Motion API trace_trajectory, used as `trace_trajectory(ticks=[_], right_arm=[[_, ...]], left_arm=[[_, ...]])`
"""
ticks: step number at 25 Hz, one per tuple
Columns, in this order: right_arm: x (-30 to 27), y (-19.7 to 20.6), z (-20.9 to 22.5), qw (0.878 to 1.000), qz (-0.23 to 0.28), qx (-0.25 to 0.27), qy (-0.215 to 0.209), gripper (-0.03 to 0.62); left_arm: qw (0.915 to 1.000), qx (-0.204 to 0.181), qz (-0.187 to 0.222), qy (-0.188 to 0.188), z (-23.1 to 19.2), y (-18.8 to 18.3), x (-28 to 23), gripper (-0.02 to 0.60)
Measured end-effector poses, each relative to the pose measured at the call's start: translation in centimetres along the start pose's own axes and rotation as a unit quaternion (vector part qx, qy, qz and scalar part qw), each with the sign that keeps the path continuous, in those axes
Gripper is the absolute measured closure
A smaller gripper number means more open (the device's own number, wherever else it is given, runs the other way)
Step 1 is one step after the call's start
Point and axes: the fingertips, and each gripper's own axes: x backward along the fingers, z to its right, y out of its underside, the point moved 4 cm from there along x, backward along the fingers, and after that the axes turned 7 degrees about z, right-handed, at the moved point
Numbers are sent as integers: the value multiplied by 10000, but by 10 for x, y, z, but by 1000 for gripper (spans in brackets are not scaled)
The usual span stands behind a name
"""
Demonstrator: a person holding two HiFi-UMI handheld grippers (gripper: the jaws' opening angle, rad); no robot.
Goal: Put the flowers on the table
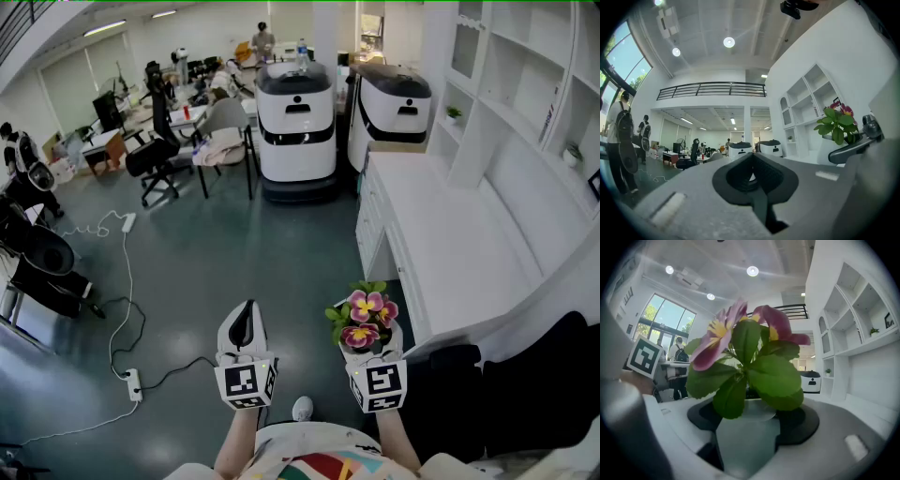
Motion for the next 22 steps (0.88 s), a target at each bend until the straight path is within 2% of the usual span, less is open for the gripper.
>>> trace_trajectory(ticks=[12, 22], right_arm=[[-7, 21, -3, 9987, -182, -470, -59, 267], [-43, 22, -10, 9977, -189, -642, 60, 267]], left_arm=[[9997, -78, -194, 109, 2, 16, 0, 577], [9999, 7, -157, -49, -42, 26, -21, 577]])
